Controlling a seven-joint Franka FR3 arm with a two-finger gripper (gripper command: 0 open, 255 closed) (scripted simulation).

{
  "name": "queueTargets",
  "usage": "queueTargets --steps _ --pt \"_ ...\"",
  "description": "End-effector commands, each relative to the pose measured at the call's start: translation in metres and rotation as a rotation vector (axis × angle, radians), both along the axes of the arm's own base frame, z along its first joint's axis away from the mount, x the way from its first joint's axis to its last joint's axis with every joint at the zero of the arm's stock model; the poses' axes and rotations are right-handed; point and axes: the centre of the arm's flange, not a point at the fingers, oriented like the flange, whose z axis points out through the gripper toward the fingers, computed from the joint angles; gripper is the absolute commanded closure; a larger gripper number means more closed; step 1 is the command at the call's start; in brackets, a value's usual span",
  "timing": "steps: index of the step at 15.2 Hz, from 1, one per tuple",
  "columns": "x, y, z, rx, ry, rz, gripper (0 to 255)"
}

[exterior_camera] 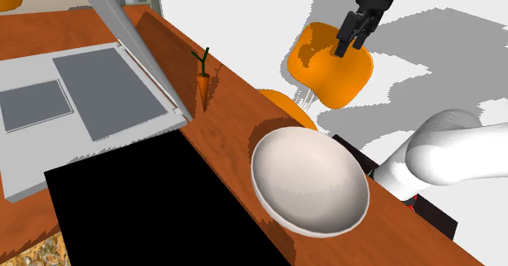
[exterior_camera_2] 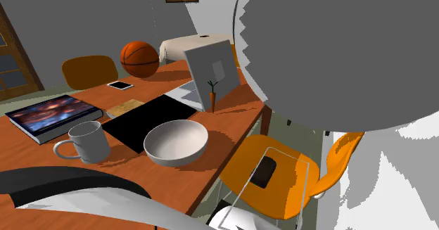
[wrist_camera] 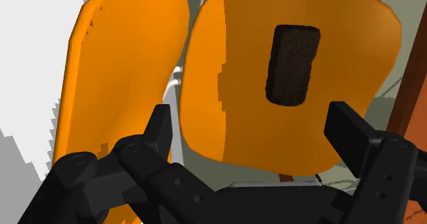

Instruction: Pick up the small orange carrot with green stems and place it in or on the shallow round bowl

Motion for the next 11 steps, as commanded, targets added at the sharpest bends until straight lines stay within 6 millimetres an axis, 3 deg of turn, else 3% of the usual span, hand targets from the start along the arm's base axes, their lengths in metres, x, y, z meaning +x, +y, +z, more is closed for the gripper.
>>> queueTargets --steps 1,11 --pt "0.0 0.0 0.0 0.0 0.0 0.0 0" --pt "0.042 0.122 0.001 -0.018 -0.07 0.167 0"
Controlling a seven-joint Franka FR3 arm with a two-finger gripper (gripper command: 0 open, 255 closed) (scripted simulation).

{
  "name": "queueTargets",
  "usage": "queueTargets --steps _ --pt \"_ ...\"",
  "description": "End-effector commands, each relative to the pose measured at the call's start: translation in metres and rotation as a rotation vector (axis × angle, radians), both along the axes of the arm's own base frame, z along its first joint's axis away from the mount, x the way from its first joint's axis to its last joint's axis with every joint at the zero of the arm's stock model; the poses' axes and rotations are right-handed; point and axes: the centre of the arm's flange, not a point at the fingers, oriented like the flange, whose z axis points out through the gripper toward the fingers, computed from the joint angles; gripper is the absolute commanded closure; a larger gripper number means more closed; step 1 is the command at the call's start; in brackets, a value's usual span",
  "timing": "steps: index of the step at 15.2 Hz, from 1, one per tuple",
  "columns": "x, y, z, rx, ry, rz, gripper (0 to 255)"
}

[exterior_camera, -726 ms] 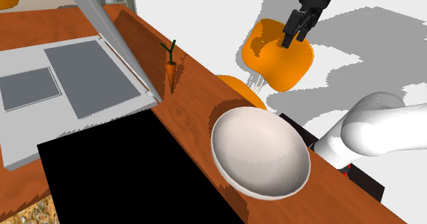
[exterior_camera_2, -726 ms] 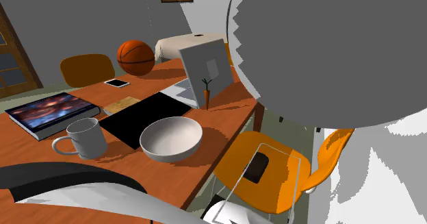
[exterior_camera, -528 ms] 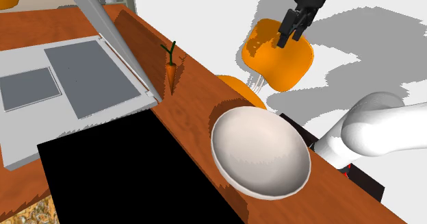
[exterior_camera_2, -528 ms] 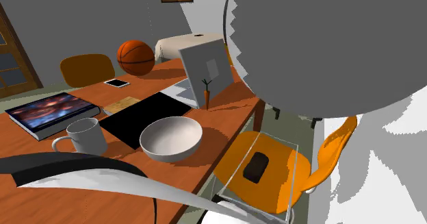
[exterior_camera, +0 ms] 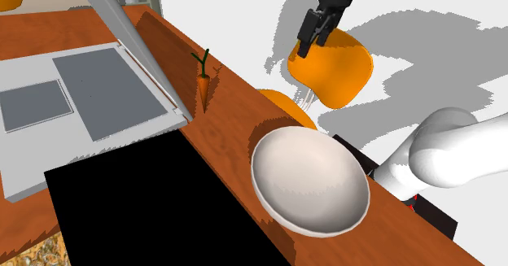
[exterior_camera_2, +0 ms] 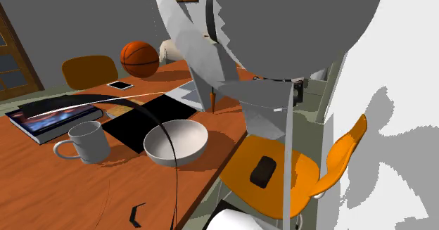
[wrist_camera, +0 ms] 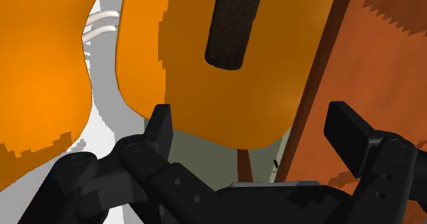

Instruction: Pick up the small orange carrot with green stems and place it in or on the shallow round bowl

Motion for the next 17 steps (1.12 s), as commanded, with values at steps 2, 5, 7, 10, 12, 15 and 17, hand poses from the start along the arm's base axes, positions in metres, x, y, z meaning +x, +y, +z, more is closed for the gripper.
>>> queueTargets --steps 2,5,7,10,12,15,17 --pt "0.01 0.04 -0.001 -0.004 -0.021 0.051 0" --pt "0.017 0.078 -0.001 -0.01 -0.042 0.102 0" --pt "0.02 0.104 -0.001 -0.014 -0.056 0.135 0" --pt "0.024 0.142 0.0 -0.019 -0.077 0.185 0" --pt "0.026 0.168 0.0 -0.023 -0.091 0.219 0" --pt "0.026 0.207 0.0 -0.028 -0.112 0.269 0" --pt "0.026 0.233 0.0 -0.032 -0.125 0.302 0"
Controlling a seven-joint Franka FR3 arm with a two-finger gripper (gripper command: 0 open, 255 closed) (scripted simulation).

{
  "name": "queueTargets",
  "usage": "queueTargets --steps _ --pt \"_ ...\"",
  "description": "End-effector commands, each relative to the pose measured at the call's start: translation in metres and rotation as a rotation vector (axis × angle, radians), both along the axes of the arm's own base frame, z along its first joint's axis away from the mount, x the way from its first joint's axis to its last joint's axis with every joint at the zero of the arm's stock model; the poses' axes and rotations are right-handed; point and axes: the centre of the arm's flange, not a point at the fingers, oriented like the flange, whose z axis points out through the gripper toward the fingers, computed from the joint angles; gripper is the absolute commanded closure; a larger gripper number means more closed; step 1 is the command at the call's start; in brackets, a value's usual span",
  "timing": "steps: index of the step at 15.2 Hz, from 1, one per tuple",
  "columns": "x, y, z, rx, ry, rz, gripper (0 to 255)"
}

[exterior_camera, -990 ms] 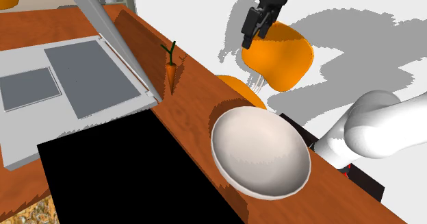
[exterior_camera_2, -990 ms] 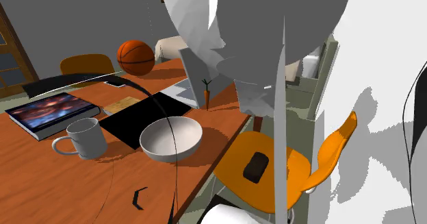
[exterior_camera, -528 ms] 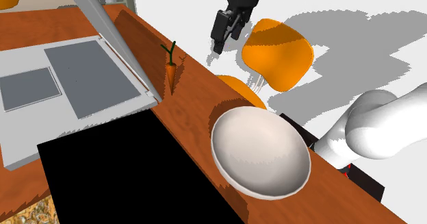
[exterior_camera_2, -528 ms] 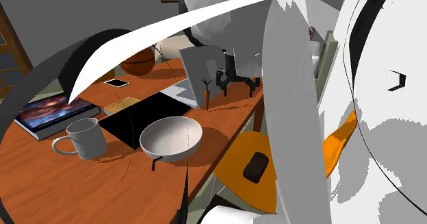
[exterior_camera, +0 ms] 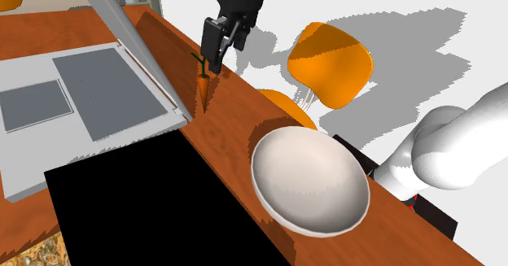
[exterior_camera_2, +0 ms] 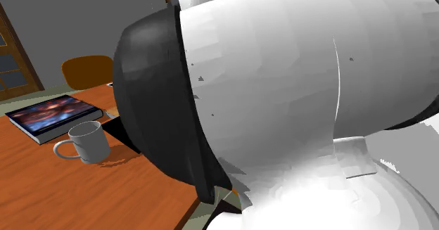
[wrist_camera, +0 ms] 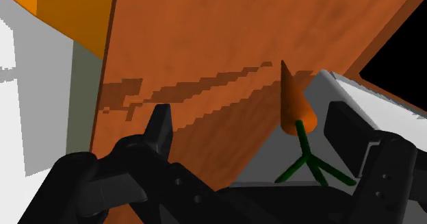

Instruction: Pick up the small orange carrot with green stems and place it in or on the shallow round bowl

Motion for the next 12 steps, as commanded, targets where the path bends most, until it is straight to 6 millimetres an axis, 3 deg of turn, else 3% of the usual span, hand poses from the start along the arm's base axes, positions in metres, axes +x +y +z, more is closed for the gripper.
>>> queueTargets --steps 1,3,12 --pt "-0.002 0.025 -0.002 -0.003 -0.014 0.034 0" --pt "-0.003 0.045 -0.002 -0.005 -0.025 0.06 0" --pt "0.006 0.044 -0.041 -0.005 -0.025 0.06 0"
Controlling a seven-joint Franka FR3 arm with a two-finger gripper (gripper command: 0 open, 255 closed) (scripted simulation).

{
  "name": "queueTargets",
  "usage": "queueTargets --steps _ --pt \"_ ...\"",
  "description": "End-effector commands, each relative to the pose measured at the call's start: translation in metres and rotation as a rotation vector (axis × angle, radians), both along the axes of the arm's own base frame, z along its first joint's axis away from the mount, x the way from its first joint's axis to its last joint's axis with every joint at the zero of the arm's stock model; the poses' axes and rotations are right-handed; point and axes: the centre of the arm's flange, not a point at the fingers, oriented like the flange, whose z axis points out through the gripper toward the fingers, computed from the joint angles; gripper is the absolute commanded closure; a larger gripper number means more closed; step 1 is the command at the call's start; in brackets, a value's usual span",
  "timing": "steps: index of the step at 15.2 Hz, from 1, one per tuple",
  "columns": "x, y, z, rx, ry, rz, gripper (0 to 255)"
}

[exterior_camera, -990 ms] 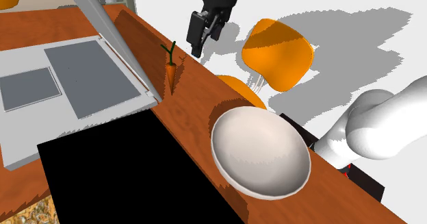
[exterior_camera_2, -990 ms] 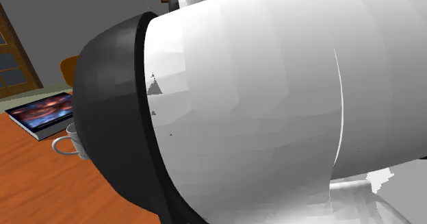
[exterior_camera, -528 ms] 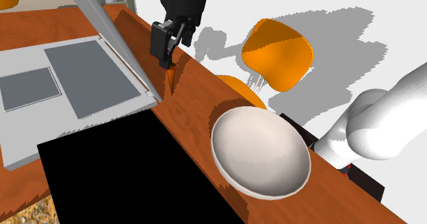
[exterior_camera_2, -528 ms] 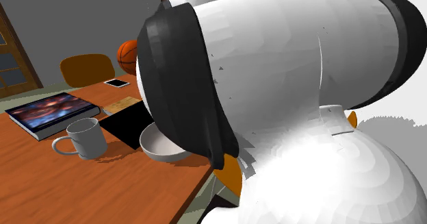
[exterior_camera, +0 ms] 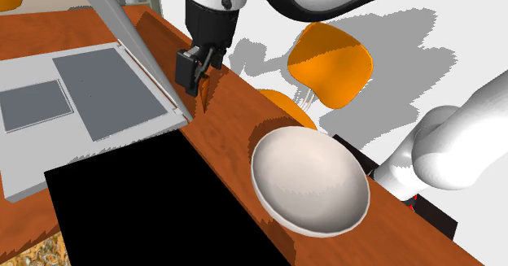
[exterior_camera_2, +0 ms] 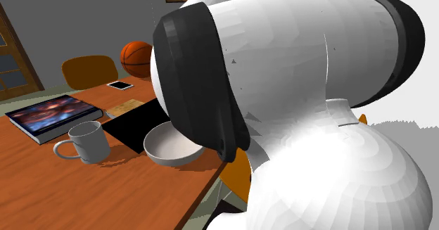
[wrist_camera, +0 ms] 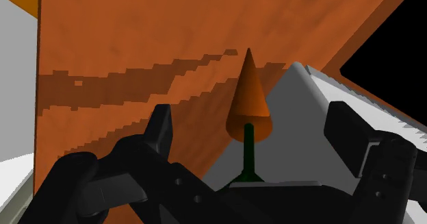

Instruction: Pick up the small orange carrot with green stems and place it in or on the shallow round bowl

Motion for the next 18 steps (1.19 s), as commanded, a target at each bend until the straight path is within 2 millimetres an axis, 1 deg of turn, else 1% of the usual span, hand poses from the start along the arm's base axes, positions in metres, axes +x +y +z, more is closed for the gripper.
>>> queueTargets --steps 1,6,7,16,18 --pt "0.001 -0.001 -0.002 0.0 0.0 0.0 0" --pt "0.001 -0.001 -0.002 0.0 0.0 0.0 0" --pt "0.001 -0.001 -0.002 0.0 0.0 0.0 255" --pt "0.001 -0.001 -0.002 0.0 0.0 0.0 255" --pt "0.001 -0.001 0.009 0.0 0.0 0.0 255"
